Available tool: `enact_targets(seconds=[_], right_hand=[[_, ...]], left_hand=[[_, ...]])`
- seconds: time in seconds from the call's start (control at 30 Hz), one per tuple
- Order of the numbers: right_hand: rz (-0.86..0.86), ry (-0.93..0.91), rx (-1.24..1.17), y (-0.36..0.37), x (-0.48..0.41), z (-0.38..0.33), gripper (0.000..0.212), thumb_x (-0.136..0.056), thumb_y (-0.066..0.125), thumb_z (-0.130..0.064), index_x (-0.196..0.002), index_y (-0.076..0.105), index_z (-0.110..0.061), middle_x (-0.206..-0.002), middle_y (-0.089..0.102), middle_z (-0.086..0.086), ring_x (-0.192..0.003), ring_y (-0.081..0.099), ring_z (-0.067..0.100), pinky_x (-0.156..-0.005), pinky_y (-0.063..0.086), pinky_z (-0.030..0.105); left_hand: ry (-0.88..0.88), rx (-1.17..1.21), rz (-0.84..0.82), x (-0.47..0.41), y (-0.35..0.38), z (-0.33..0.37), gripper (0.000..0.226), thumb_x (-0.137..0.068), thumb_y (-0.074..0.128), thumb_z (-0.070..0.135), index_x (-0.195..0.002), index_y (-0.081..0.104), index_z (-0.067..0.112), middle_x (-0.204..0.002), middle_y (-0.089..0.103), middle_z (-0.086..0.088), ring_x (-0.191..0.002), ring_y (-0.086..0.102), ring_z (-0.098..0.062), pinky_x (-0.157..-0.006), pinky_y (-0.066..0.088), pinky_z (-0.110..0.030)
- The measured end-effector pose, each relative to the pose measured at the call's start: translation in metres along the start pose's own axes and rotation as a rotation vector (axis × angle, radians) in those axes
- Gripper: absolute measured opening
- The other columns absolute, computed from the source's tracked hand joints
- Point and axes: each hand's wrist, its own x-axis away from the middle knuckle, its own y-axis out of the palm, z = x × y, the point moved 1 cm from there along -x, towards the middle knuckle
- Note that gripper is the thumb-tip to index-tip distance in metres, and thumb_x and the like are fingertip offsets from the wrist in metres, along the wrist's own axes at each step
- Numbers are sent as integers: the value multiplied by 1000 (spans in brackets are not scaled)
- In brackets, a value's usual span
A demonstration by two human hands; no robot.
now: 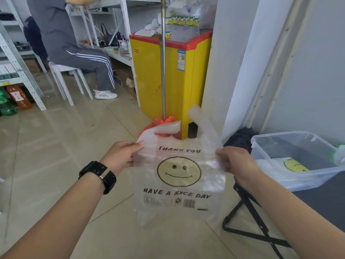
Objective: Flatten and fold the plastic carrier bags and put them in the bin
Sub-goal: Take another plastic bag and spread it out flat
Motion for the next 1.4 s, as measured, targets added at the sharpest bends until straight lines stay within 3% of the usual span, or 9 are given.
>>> enact_targets(seconds=[0.17, 0.33, 0.47, 0.67, 0.8, 1.0, 1.17, 1.27, 1.4], right_hand=[[18, -109, 44, -4, -2, -2, 35, -86, 74, -10, -118, 60, -12, -97, 75, 7, -83, 74, 27, -74, 61, 40], [-72, -116, 16, -7, -5, -3, 45, -82, 79, -14, -124, 62, -9, -100, 78, 9, -89, 76, 31, -88, 59, 52], [-232, -94, 72, -10, -3, -7, 49, -75, 81, -4, -121, 63, -6, -106, 77, 10, -94, 75, 31, -91, 58, 49], [-115, -290, 89, -15, 5, -12, 20, -79, 74, 10, -97, 68, 4, -80, 77, 7, -71, 67, 22, -67, 57, 30], [-64, -466, 83, -15, 11, -19, 15, -81, 73, 9, -95, 72, 3, -90, 77, 12, -84, 71, 29, -82, 57, 45], [-160, -623, 64, -16, 16, -28, 11, -74, 78, -16, -79, 77, -26, -81, 75, -17, -77, 68, -1, -73, 53, 23], [-250, -579, -21, -22, 16, -25, 35, -90, 53, 17, -73, 74, -5, -92, 77, 11, -79, 70, 22, -69, 56, 29], [-201, -495, -2, -24, 19, -29, 30, -95, 47, 9, -84, 74, 0, -79, 75, 10, -66, 67, 20, -52, 50, 20], [-221, -412, -12, -26, 20, -33, 28, -85, 59, -24, -85, 76, -2, -95, 72, 27, -82, 61, 40, -72, 45, 45]], left_hand=[[73, -15, 93, -3, 1, 1, 23, -88, 70, 19, -106, 66, 5, -107, 72, -18, -85, 69, -31, -68, 57, -33], [90, -1, -31, 1, -1, 3, 19, -87, 70, 17, -104, 70, 8, -105, 74, -14, -90, 70, -28, -80, 58, -38], [179, 18, 51, 3, 0, 4, 9, -86, 70, 12, -96, 70, 11, -98, 75, -10, -78, 70, -18, -62, 56, -27], [257, -23, -235, 10, -7, 13, 40, -78, 76, 2, -114, 60, 10, -105, 75, -9, -92, 72, -25, -70, 60, -32], [395, -70, -42, 8, -6, 11, 31, -83, 64, -13, -77, 71, 17, -80, 74, -3, -74, 63, -24, -59, 56, -24], [517, 42, 71, 10, -2, 16, 36, -70, 72, -14, -63, 77, 21, -66, 73, 8, -62, 65, -5, -63, 56, -19], [499, 163, 79, 9, -3, 18, 42, -78, 65, -16, -68, 79, 22, -72, 76, 5, -68, 71, -9, -61, 58, -21], [427, 163, 12, 11, -7, 20, 35, -81, 62, -9, -63, 74, 18, -68, 71, -2, -59, 64, -14, -53, 53, -19], [256, 207, -129, 11, -9, 21, 27, -91, 44, 7, -83, 68, 0, -75, 71, -10, -56, 61, -17, -50, 49, -18]])
